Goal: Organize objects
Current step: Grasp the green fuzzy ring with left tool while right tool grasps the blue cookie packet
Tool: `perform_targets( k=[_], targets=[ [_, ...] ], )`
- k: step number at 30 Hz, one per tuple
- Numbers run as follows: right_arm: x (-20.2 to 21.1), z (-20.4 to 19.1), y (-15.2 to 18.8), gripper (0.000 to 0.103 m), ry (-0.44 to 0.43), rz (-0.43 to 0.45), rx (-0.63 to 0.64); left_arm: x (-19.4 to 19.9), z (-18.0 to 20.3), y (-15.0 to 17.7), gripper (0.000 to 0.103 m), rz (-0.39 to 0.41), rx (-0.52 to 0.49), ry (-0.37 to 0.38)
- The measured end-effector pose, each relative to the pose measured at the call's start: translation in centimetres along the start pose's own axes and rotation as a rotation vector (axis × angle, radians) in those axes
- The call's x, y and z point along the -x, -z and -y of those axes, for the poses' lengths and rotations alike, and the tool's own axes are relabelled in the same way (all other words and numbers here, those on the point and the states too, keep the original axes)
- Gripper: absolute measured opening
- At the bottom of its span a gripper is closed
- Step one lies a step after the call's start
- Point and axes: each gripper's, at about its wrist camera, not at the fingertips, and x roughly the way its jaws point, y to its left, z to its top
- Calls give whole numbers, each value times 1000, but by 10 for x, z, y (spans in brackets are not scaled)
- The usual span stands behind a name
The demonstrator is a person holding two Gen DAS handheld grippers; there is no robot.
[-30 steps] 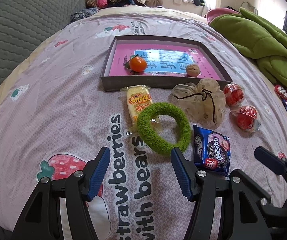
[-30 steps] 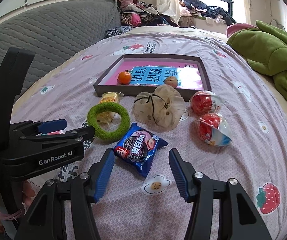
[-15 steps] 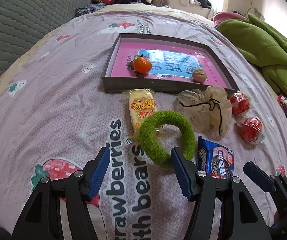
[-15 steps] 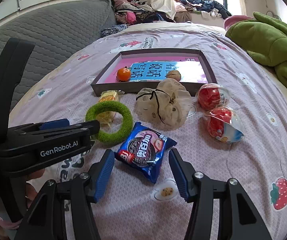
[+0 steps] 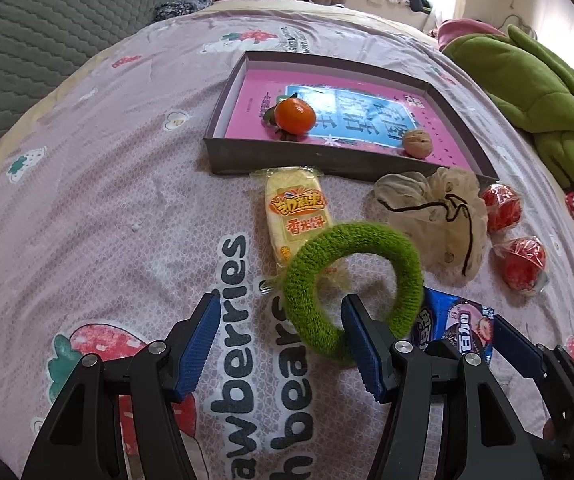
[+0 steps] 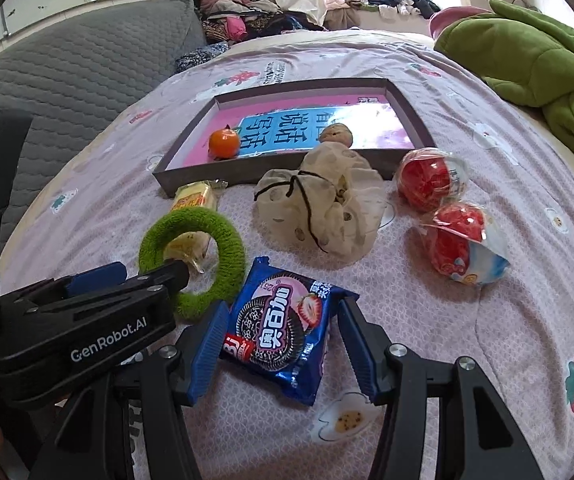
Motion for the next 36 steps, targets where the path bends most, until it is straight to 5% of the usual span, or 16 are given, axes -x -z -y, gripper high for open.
perform_targets(
  k=[22, 29, 36],
  targets=[
    [-23, -7, -1, 65, 29, -46, -4, -16, -31, 5, 62, -8, 30, 8],
    [-20, -5, 0, 62, 14, -19, 13, -20, -29, 4, 49, 3, 8, 28],
    [-14, -2, 3, 57, -17, -1, 29, -21, -33, 3, 22, 23, 11, 61]
  ],
)
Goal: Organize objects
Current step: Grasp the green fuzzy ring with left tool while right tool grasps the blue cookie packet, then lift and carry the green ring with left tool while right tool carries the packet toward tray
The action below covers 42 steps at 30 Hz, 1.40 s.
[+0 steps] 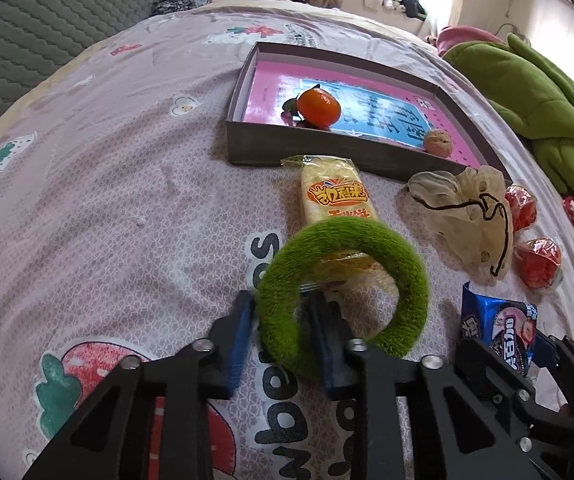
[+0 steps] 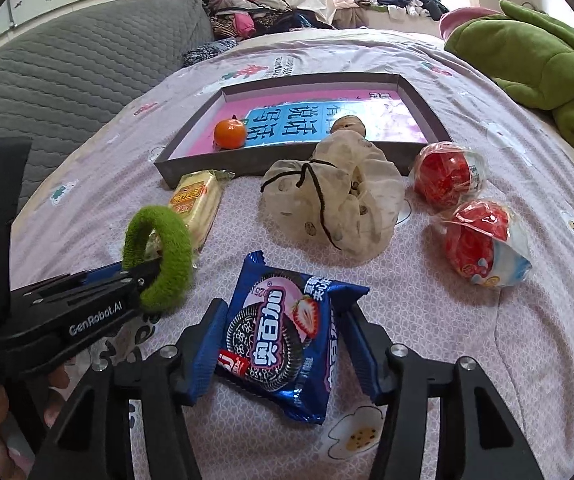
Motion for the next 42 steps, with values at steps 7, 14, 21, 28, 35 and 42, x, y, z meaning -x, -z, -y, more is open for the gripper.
perform_targets(
  k=[7, 14, 21, 28, 35, 42],
  targets=[
    [5, 0, 2, 56, -9, 14, 18, 2, -6, 1, 14, 14, 18, 35],
    [9, 0, 5, 56, -17, 21, 24, 5, -9, 6, 13, 27, 24, 59],
    [11, 1, 6, 55, -19, 26, 34, 10, -10, 10, 12, 42, 10, 60],
    [16, 2, 7, 55, -18, 40, 41, 16, -5, 13, 12, 63, -16, 32],
    [24, 1, 6, 55, -22, 59, 53, 30, 1, 17, 12, 89, -34, 15],
    [34, 1, 6, 55, -27, 79, 53, 50, 7, 19, 12, 135, -51, 12]
  ],
)
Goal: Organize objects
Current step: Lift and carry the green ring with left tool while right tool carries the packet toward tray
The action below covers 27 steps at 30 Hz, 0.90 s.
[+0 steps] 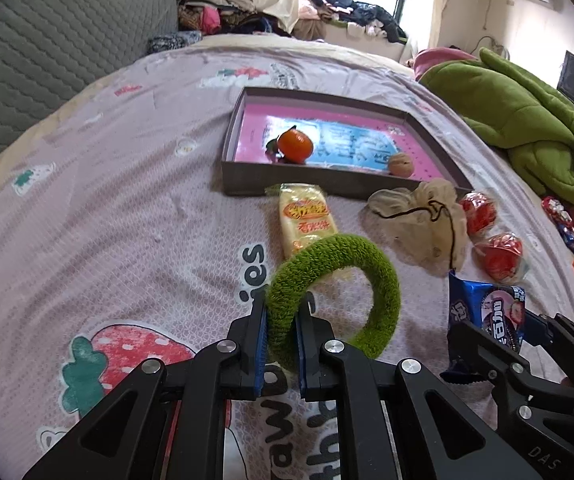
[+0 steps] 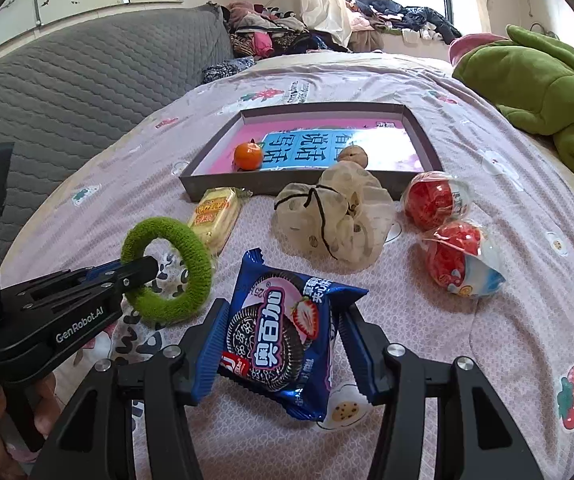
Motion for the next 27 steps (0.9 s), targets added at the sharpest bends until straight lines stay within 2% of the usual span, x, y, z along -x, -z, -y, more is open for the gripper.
perform_targets(
  k=[27],
  targets=[
    [42, 11, -5, 55, 14, 87, -16, 42, 19, 3, 12, 99, -43, -16]
  ],
)
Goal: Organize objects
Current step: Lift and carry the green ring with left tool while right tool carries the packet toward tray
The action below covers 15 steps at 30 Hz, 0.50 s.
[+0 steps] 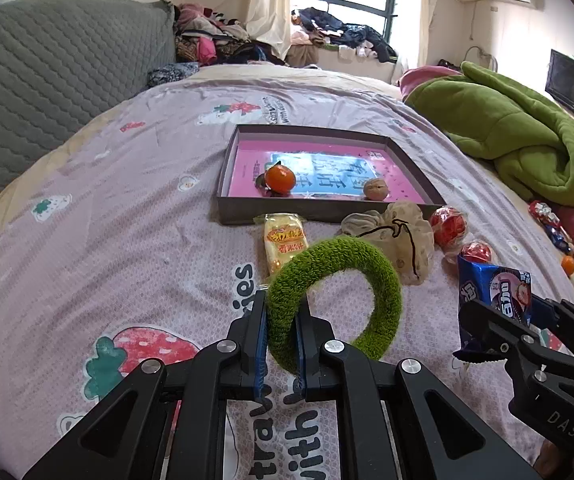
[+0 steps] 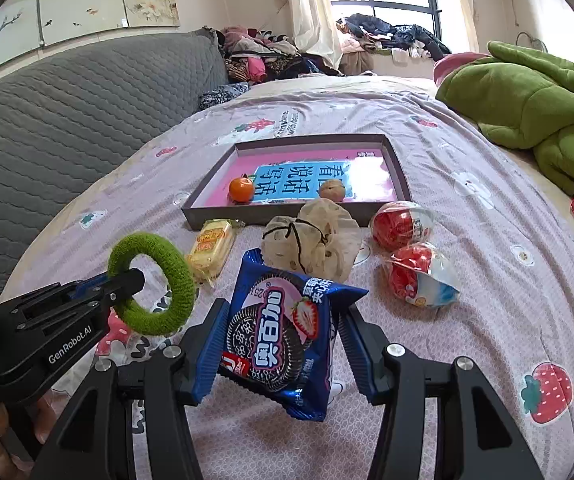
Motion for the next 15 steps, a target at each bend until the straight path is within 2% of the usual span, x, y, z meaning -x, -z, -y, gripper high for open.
perform_targets(
  k=[15],
  targets=[
    [14, -2, -8, 55, 5, 53, 20, 17, 8, -9, 12, 55, -2, -2]
  ],
)
